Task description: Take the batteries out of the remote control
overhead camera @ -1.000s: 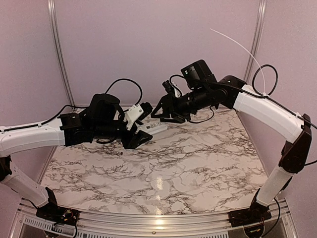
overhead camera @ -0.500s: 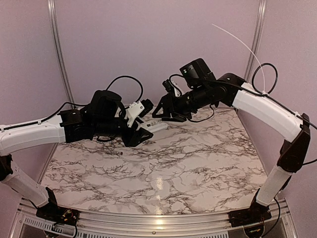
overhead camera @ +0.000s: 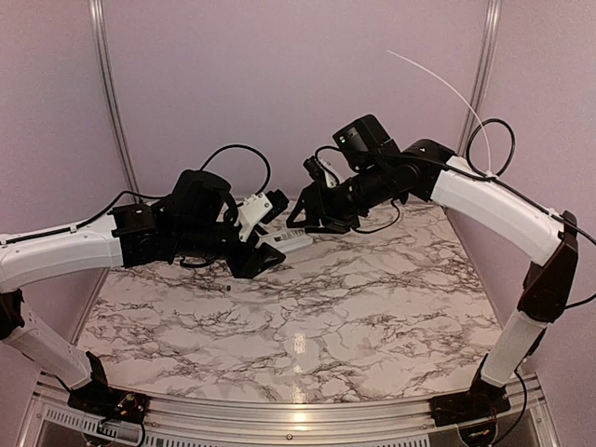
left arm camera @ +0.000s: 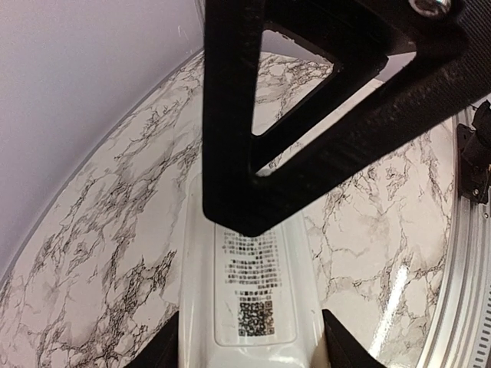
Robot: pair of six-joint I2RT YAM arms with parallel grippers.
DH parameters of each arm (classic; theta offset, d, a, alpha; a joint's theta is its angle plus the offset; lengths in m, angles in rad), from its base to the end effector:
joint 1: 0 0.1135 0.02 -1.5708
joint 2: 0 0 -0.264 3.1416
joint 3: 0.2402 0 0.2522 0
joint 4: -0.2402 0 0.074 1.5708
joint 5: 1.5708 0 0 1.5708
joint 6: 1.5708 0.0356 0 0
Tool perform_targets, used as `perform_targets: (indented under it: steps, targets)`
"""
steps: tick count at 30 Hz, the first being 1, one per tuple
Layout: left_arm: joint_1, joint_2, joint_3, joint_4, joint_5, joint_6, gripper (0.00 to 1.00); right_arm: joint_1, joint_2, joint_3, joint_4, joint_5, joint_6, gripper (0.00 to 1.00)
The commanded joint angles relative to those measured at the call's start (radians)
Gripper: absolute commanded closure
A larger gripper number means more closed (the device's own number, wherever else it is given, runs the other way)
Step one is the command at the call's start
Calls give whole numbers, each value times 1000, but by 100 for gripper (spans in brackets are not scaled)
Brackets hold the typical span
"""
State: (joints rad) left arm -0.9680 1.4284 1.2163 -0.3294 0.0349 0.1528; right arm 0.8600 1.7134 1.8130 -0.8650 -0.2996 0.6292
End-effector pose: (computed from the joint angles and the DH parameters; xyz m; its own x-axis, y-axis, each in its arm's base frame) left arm 0.1852 -0.2713 0.3254 -0.1609 0.5021 -0.8497 0.8749 0.4710 0.1127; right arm 0.2355 0.2897 0.3840 -0.8733 -0.1526 -0.4627 -0.4317 0.6826 0.5897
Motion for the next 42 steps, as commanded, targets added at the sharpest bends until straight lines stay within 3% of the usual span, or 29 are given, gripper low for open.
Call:
perform_targets:
  steps: [1,26,42]
  targets:
    - [-6,2,46,6,-12,-4,100,8,24,29,-47,29,4,51]
    - [-20,57,92,-12,-83,-21,100,8,55,32,-70,24,-6,52]
    - [-23,39,79,14,-65,-26,100,36,95,75,-110,127,1,51]
